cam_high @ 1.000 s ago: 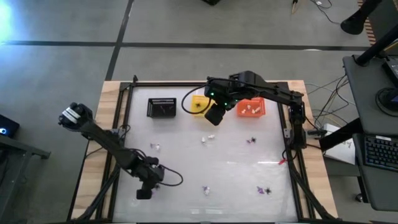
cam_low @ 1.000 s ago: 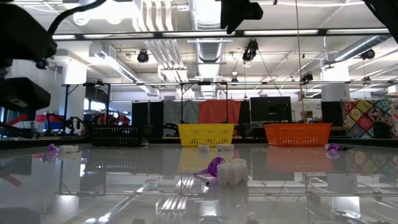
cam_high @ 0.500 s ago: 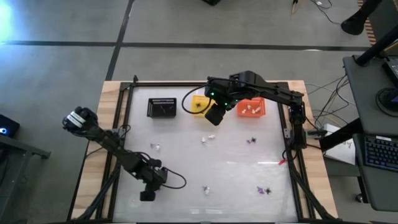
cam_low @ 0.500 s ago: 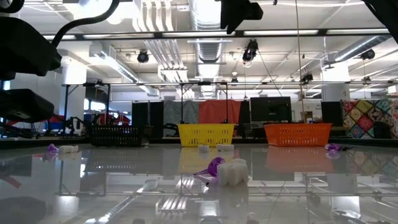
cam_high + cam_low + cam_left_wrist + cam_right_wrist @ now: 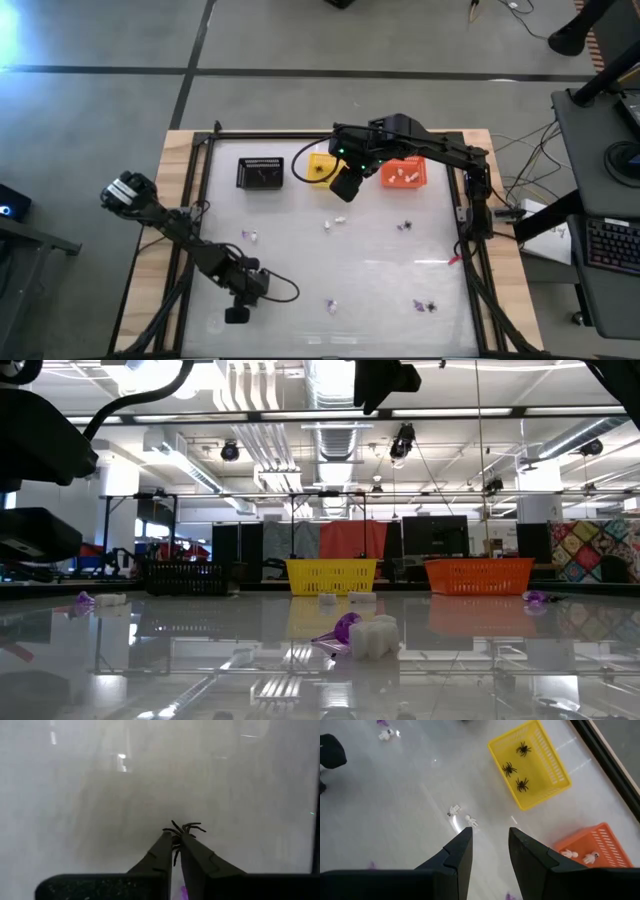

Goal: Sort Halloween decoration
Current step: Put the black spider toy into the yellow bin

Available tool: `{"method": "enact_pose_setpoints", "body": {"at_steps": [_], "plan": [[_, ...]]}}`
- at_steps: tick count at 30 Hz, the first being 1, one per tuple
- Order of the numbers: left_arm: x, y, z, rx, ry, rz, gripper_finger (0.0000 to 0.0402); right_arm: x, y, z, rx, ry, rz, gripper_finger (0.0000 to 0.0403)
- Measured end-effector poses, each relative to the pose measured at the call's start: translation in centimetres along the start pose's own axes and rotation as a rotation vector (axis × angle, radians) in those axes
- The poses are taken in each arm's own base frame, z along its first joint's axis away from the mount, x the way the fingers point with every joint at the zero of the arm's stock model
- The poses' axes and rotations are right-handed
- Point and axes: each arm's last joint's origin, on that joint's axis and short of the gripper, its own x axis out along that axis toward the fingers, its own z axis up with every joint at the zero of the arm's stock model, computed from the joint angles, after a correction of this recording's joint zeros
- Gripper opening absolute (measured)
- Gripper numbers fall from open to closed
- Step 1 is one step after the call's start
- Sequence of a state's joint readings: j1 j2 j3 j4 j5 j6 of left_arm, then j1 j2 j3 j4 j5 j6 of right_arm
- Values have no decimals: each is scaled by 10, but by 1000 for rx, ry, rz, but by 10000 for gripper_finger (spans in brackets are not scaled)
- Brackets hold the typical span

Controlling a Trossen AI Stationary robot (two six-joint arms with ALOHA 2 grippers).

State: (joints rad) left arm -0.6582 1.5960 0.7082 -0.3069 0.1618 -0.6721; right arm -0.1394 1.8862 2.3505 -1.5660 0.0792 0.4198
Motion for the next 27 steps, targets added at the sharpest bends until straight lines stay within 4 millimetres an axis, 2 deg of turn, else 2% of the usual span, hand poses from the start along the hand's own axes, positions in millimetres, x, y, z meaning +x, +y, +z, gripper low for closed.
{"method": "enact_pose_setpoints", "body": {"at_steps": [7,21,27], "plan": [[-2,0,1,-3,3,-32,1,0,0,0,-1,0,0,118],[-29,-1,5,-28,-61,-96,1,0,0,0,-7,-1,0,118],[-34,-4,4,-53,-29,-168,1,0,0,0,-19,-1,0,118]]}}
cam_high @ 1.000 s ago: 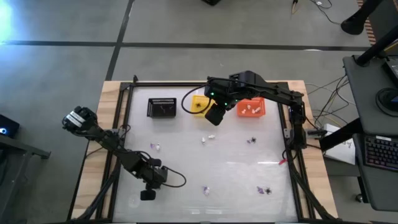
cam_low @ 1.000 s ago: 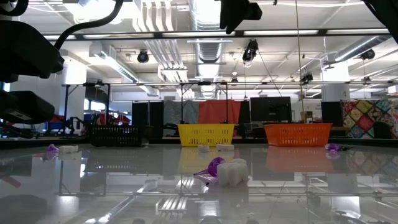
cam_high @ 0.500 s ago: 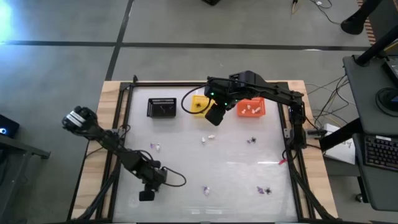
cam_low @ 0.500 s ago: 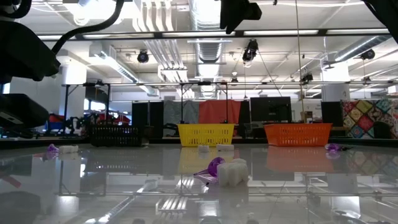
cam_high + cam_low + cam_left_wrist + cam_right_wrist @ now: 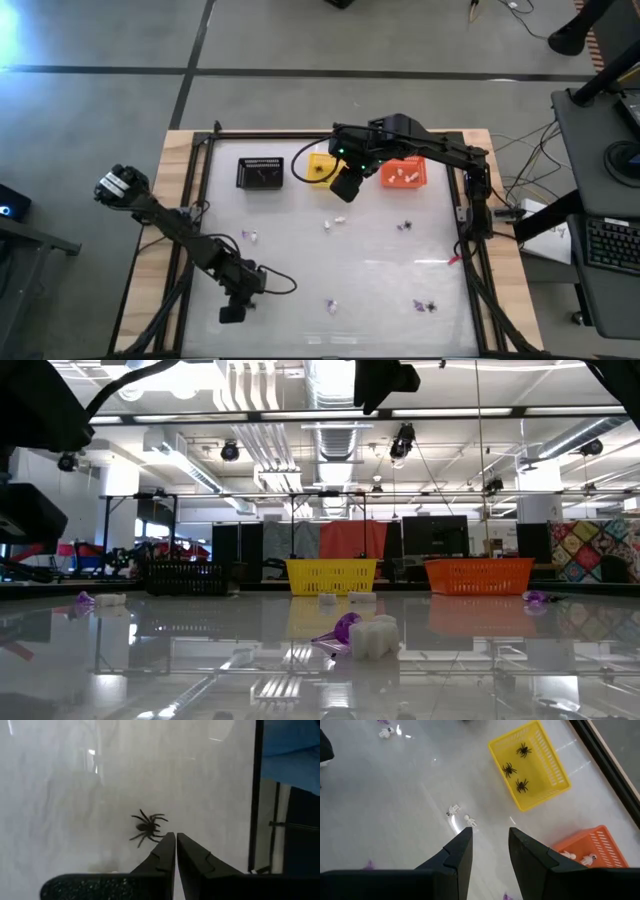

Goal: Sort Halloween decoration
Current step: Put the black spider toy into the yellow bin

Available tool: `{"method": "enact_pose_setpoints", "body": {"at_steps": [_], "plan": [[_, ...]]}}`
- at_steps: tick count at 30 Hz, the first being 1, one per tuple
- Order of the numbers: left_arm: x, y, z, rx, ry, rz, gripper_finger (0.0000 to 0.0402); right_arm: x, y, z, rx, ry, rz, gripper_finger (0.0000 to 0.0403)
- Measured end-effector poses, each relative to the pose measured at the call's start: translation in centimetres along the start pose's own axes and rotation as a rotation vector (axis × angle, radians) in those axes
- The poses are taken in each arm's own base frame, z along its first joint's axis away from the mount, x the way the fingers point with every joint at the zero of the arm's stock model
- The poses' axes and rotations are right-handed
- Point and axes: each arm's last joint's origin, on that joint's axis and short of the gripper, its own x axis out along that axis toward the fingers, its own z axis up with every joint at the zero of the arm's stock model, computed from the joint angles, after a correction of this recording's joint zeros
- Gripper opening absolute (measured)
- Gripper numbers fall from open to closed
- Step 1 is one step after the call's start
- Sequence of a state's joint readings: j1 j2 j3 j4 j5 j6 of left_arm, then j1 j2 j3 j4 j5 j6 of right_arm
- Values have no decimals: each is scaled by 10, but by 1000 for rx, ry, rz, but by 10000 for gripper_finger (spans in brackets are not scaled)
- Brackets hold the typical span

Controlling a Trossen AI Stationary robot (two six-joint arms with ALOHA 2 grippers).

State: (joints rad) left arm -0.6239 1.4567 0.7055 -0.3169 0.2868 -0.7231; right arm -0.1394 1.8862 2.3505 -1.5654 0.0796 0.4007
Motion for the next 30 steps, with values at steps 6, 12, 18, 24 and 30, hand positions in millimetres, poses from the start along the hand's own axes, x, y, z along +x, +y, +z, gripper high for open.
{"method": "enact_pose_setpoints", "body": {"at_steps": [6,12,18,24,30], "plan": [[7,3,0,-101,23,16,7,0,0,0,0,0,-1,118],[11,4,0,-122,36,25,52,0,0,0,0,0,-1,118],[11,3,1,-122,17,27,105,0,0,0,0,0,-1,118],[12,0,7,-107,-34,71,138,0,0,0,0,2,-1,118],[20,-5,14,-91,18,159,142,0,0,0,-2,5,-2,118]]}}
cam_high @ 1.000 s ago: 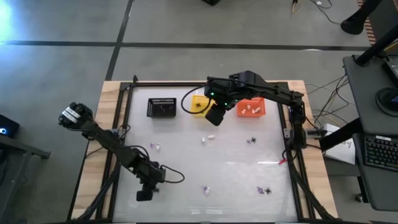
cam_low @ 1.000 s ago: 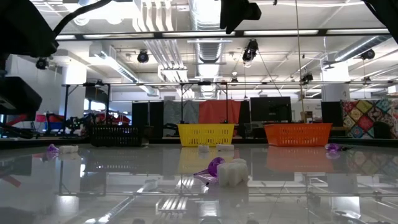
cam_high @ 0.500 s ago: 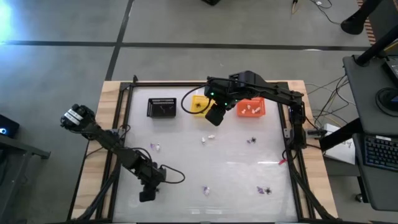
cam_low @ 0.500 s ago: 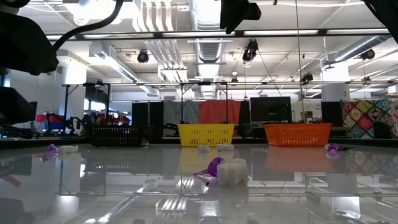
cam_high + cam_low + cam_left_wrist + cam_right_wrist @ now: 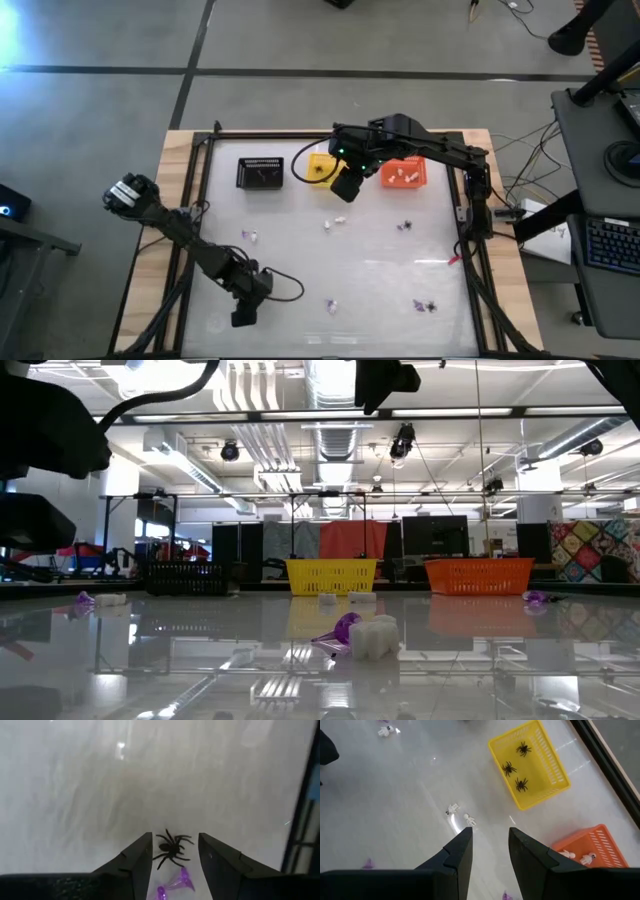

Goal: Sort Halloween decoration
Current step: Put the black spider toy into the yellow bin

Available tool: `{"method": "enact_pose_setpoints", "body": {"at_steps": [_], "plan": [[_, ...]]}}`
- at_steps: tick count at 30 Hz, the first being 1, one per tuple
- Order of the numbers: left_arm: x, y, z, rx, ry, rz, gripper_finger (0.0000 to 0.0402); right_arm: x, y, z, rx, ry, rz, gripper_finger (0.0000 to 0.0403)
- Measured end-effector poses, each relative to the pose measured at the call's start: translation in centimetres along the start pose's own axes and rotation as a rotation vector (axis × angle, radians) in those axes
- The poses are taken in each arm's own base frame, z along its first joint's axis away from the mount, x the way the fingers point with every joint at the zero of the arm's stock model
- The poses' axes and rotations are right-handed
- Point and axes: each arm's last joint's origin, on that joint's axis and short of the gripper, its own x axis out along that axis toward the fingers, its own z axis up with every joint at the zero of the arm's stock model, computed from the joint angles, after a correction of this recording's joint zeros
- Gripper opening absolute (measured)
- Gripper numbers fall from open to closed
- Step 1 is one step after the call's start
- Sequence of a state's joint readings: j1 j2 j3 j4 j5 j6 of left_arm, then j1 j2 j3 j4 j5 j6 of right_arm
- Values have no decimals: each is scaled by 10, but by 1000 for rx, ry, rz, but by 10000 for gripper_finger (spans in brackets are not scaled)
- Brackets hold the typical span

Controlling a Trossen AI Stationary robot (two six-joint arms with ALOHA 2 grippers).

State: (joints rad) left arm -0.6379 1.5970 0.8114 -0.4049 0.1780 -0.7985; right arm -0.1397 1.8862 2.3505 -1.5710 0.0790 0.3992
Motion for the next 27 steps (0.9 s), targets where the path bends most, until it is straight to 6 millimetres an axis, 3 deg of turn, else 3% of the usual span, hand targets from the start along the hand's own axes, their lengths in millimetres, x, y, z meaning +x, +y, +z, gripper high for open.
{"method": "enact_pose_setpoints", "body": {"at_steps": [6,19,23,27], "plan": [[10,-11,2,46,39,73,142,0,0,0,-10,1,0,118],[33,-5,-3,-34,106,192,139,0,3,-1,-19,2,6,118],[33,-6,-3,-45,105,201,115,0,4,-2,-28,2,6,118],[32,-5,-3,-33,106,217,58,0,4,-2,-29,2,6,118]]}}
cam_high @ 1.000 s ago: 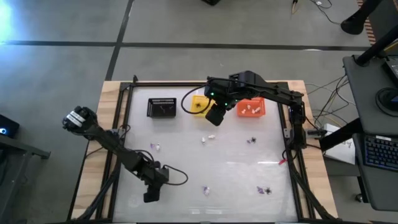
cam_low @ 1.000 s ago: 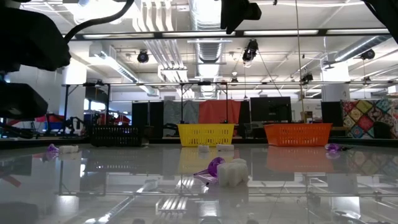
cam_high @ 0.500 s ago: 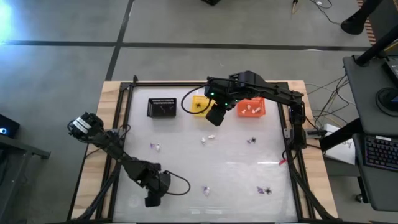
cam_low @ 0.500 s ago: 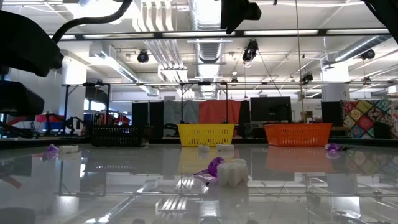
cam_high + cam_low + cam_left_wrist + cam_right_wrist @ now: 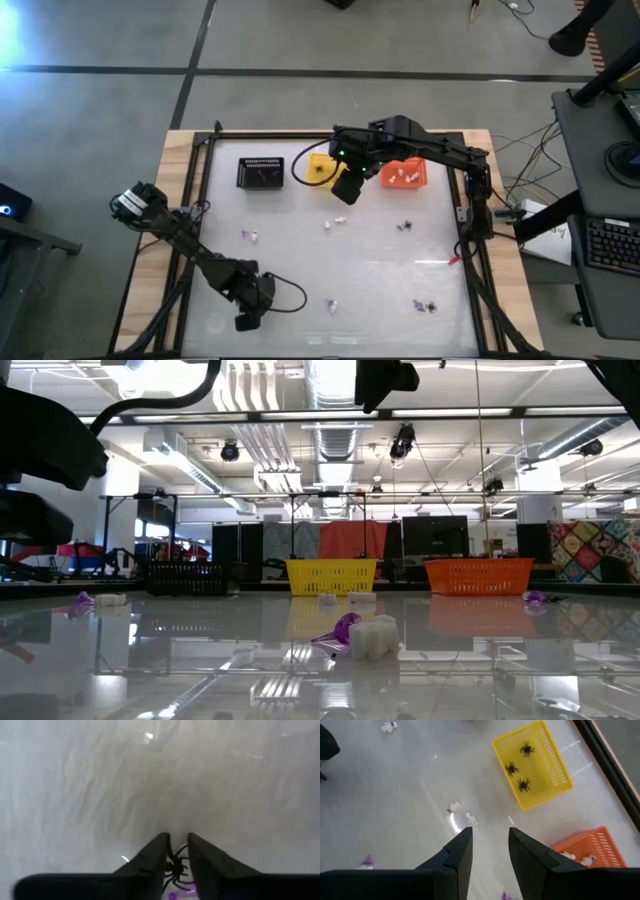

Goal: Sort Halloween decoration
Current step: Put the black spider toy into the yellow bin

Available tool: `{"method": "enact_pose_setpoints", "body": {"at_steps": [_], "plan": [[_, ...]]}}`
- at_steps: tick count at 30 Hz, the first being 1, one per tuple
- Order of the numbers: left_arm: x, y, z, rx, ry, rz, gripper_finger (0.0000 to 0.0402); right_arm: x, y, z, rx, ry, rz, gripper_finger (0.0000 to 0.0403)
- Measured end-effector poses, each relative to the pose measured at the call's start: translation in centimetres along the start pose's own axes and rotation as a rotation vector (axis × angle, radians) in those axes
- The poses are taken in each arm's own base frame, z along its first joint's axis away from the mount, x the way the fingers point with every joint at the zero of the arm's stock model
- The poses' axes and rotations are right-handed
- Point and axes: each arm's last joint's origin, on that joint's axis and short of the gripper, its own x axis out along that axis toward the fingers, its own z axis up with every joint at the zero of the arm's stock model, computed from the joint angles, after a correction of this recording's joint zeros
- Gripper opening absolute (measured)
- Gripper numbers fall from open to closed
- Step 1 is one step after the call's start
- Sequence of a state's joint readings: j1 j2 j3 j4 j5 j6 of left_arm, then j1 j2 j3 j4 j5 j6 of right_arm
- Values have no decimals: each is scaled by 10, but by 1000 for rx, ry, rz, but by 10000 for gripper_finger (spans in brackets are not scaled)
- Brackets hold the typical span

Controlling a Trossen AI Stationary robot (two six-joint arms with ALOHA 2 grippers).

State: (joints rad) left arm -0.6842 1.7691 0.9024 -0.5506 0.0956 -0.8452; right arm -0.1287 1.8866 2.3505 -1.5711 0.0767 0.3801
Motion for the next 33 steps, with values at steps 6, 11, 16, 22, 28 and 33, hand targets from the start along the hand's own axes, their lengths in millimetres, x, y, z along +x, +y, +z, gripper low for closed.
{"method": "enact_pose_setpoints", "body": {"at_steps": [6,11,16,22,28,33], "plan": [[0,1,0,11,3,8,8,0,0,0,0,0,0,118],[-5,1,-1,17,-10,-7,1,0,0,0,0,0,-1,118],[-24,6,-4,-12,-47,-21,0,0,0,0,-4,-1,-1,118],[-48,16,-8,-54,-68,-1,0,0,0,0,-22,-1,-1,118],[-66,24,-5,-63,-148,-4,0,0,0,0,-31,-1,-1,118],[-81,36,4,-71,-243,13,0,0,0,0,-39,-1,-2,118]]}}
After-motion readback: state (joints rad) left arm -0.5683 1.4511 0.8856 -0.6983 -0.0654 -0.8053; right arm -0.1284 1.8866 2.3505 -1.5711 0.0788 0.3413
